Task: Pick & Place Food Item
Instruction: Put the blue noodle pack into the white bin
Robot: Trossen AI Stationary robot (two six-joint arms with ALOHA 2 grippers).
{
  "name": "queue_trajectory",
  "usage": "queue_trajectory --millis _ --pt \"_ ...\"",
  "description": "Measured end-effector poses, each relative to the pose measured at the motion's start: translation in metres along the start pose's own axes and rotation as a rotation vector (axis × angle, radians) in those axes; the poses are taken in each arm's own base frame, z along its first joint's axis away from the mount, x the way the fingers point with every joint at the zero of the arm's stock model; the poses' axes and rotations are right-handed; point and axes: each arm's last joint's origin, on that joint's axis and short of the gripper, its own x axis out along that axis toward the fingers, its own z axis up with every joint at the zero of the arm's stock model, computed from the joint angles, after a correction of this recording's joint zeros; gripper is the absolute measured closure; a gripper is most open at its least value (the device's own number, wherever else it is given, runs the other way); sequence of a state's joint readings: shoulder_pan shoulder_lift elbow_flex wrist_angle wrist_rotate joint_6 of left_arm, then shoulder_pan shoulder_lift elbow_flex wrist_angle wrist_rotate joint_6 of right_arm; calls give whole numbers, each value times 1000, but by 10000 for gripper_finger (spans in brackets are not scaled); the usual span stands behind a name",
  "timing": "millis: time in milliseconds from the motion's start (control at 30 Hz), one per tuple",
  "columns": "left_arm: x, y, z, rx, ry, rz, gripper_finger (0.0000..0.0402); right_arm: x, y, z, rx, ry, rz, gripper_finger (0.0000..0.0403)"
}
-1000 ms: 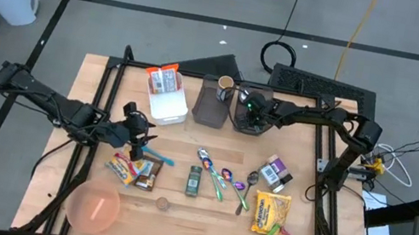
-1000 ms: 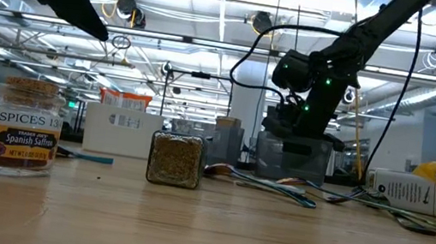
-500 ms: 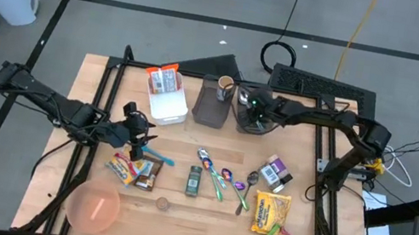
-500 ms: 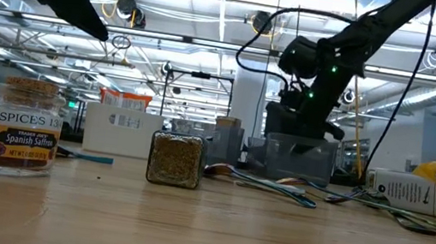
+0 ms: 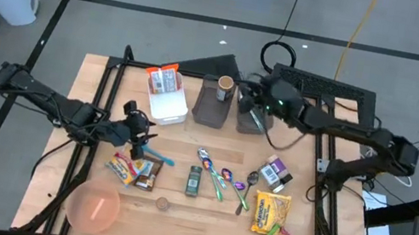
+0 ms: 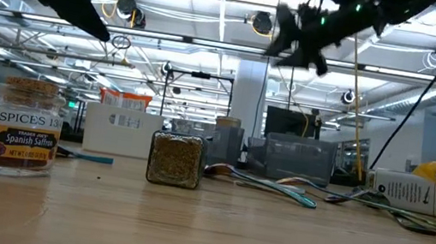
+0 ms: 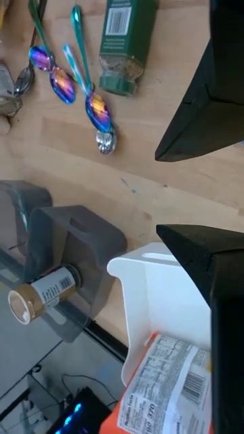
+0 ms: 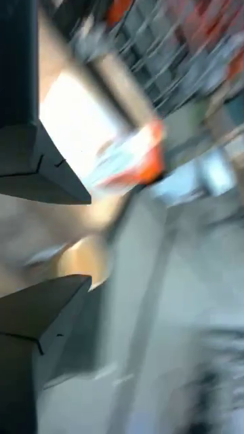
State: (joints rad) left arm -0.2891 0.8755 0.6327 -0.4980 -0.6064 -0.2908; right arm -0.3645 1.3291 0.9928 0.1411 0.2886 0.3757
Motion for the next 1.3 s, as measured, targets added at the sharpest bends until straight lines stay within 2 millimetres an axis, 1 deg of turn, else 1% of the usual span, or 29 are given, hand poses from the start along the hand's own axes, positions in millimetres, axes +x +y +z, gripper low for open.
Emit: queue_trajectory --millis 67,167,267,400,500,567,767,867,933,1000,1167,1300 --pt "0 1 1 -7 -4 3 231 -12 16 3 -28 -129 81 231" --pt "0 2 3 -25 -20 3 231 -31 37 -3 -84 -269 216 229" --pt "1 4 5 -7 -30 10 231 -46 54 -23 -155 -328 319 230" --pt "4 9 4 70 -10 42 231 -59 65 -57 -207 -311 414 233" --pt "6 13 5 86 -4 65 231 -67 66 -84 -233 -259 462 233" --pt "8 16 5 70 -1 81 231 -72 65 -98 -238 -234 490 233" --pt "10 21 6 -97 -3 105 231 -85 56 -134 -256 -135 537 232" --pt "11 21 7 -156 -14 102 231 -86 50 -145 -229 -94 539 232" --pt "12 20 7 -188 -30 96 231 -87 45 -152 -174 -48 532 232" --pt "16 17 5 -211 -37 72 231 -88 43 -155 -120 -16 560 232" --pt "31 3 -6 -266 -70 -92 231 -91 44 -161 -103 50 665 232" --pt "46 -12 -20 -306 -113 -207 231 -93 46 -161 -103 52 687 232"
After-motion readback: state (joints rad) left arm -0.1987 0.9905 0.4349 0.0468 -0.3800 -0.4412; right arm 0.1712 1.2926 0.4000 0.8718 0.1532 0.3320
